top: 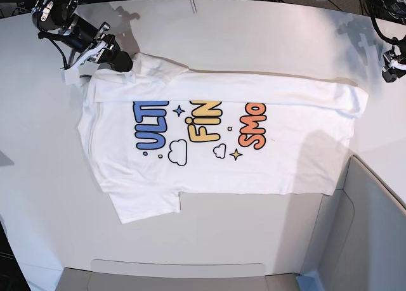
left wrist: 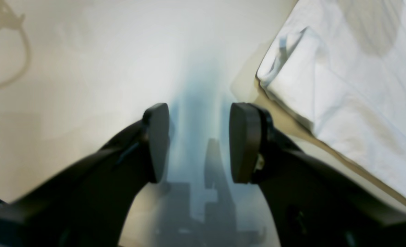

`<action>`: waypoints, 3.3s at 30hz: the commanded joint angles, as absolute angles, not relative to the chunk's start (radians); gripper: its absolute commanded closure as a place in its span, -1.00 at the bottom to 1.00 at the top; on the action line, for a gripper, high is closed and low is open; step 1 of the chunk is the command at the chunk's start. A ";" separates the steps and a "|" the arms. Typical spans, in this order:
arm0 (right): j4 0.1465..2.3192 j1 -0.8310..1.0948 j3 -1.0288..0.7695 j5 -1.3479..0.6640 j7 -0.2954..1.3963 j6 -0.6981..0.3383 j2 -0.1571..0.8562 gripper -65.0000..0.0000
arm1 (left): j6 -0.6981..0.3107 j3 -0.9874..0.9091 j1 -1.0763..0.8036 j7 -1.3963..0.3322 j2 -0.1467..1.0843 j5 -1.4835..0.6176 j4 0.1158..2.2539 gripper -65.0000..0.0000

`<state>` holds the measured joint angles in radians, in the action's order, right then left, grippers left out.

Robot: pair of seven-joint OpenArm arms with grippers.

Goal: Layout the t-shirt on the table in an organized manner, then fold the t-shirt properly
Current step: 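Move both grippers to the folded edge and grasp it, then pull the folded edge with both grippers away from the hem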

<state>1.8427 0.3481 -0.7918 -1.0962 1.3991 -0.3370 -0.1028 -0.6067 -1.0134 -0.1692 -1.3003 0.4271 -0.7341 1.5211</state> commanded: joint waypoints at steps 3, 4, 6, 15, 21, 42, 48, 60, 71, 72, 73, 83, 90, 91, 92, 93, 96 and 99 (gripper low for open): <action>1.959 0.341 -0.792 -1.150 1.396 -0.344 -0.099 1.00 | -0.610 -1.017 -0.168 -1.282 0.452 -0.751 1.538 0.09; 1.975 0.323 -0.792 -1.148 1.396 -0.348 -0.099 1.00 | -0.610 -1.017 -0.168 -1.282 0.452 -0.751 1.538 0.09; 1.982 0.286 -0.797 -1.144 1.396 -0.348 -0.099 1.00 | -0.610 -1.017 -0.168 -1.282 0.452 -0.751 1.538 0.09; 1.794 0.056 -0.794 -0.978 1.396 -0.349 -0.097 1.00 | -0.610 -1.017 -0.168 -1.282 0.452 -0.751 1.538 0.09; 1.695 -0.030 -0.792 -0.923 1.396 -0.349 -0.097 1.00 | -0.610 -1.017 -0.168 -1.282 0.450 -0.751 1.538 0.09; 1.709 -0.079 -0.774 -0.960 1.396 -0.349 -0.065 0.75 | -0.611 -1.027 -0.148 -1.368 0.401 -0.754 1.534 0.09; 1.716 -0.002 -0.796 -1.109 1.396 -0.349 0.018 0.75 | -0.698 -1.067 -0.081 -1.396 0.401 -0.808 1.527 0.09; 1.939 0.196 -0.829 -1.216 1.396 -0.349 0.045 0.98 | -0.698 -0.814 -0.062 -1.396 0.433 -0.997 1.623 1.00; 2.058 0.165 -0.822 -0.857 1.396 -0.340 0.045 1.00 | -0.698 -0.582 -0.042 -1.342 0.455 -0.630 1.899 1.00; 2.058 0.154 -0.822 -0.816 1.396 -0.340 0.047 1.00 | -0.698 -0.549 -0.054 -1.300 0.455 -0.567 1.900 1.00; 2.060 0.143 -0.817 -0.774 1.396 -0.340 0.047 1.00 | -0.698 -0.513 -0.071 -1.260 0.455 -0.501 1.902 1.00; 2.061 0.143 -0.486 -0.438 1.343 -0.205 0.047 1.00 | -0.698 -0.346 -0.145 -1.041 0.390 -0.064 1.899 1.00; 2.060 0.209 -0.306 -0.283 1.187 -0.193 0.042 1.00 | -0.698 -0.338 -0.143 -1.035 0.338 0.024 1.833 1.00; 2.060 0.211 -0.305 -0.283 1.187 -0.193 0.042 1.00 | -0.698 -0.341 -0.143 -1.023 0.338 0.022 1.802 1.00; 2.058 0.211 -0.306 -0.283 1.187 -0.193 0.041 1.00 | -0.698 -0.343 -0.139 -1.006 0.338 0.022 1.770 1.00; 2.058 0.211 -0.308 -0.283 1.185 -0.193 0.041 1.00 | -0.698 -0.343 -0.128 -0.990 0.340 0.022 1.747 1.00; 2.058 0.199 -0.309 -0.282 1.185 -0.191 0.044 1.00 | -0.698 -0.343 -0.101 -0.967 0.343 0.022 1.670 1.00; 2.055 0.186 -0.309 -0.277 1.185 -0.189 0.044 1.00 | -0.698 -0.343 -0.082 -0.964 0.344 0.022 1.636 1.00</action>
